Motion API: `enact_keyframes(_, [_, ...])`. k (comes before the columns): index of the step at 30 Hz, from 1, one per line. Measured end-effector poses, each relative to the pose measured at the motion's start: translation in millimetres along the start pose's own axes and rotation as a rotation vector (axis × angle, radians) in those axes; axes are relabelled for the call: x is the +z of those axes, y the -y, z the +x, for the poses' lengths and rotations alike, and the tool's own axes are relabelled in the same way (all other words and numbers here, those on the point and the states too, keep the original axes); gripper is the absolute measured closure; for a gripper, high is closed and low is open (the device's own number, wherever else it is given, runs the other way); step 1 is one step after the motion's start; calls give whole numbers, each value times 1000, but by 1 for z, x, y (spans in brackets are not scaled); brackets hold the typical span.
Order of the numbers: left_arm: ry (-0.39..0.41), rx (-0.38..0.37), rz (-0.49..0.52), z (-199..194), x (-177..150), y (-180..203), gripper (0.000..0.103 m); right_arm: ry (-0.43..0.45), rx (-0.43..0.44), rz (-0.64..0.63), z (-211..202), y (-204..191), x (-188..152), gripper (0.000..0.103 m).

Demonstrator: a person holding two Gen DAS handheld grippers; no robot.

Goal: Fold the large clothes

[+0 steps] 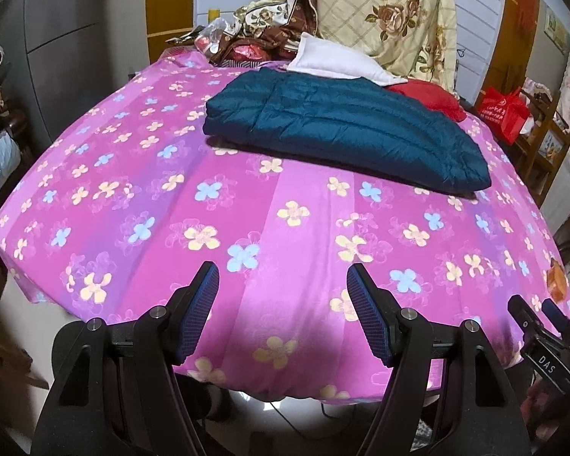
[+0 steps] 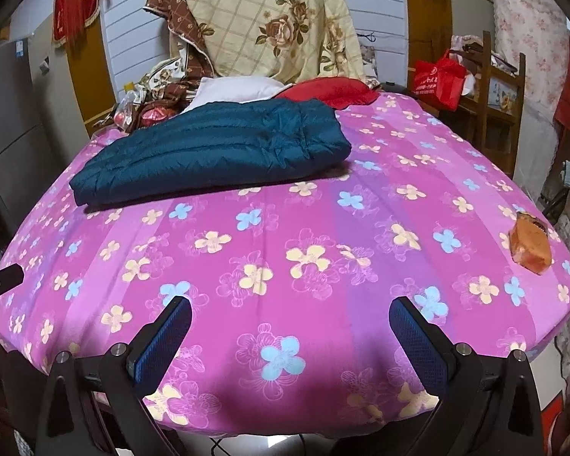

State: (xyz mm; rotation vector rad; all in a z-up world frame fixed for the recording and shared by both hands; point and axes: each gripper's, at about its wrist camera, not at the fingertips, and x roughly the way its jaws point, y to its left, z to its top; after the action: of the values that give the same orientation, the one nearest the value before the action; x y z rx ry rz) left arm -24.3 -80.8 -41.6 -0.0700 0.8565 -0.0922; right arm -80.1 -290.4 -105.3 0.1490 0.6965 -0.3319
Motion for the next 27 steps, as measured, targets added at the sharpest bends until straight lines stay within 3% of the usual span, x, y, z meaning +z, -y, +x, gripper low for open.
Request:
enact_keyframes(11, [-44, 25, -10, 15, 2, -11, 33, -25, 16, -28, 12, -9, 1, 0])
enact_keyframes(15, [-40, 28, 4, 17, 16, -18, 33, 2, 18, -48, 15, -11, 20, 0])
enact_keyframes(20, [-36, 13, -46, 34, 70, -52, 33, 21, 1, -66, 41, -5, 69, 0])
enact_keyframes(27, [-109, -18, -109, 109, 154, -100, 33, -12, -23, -4, 108, 34, 154, 0])
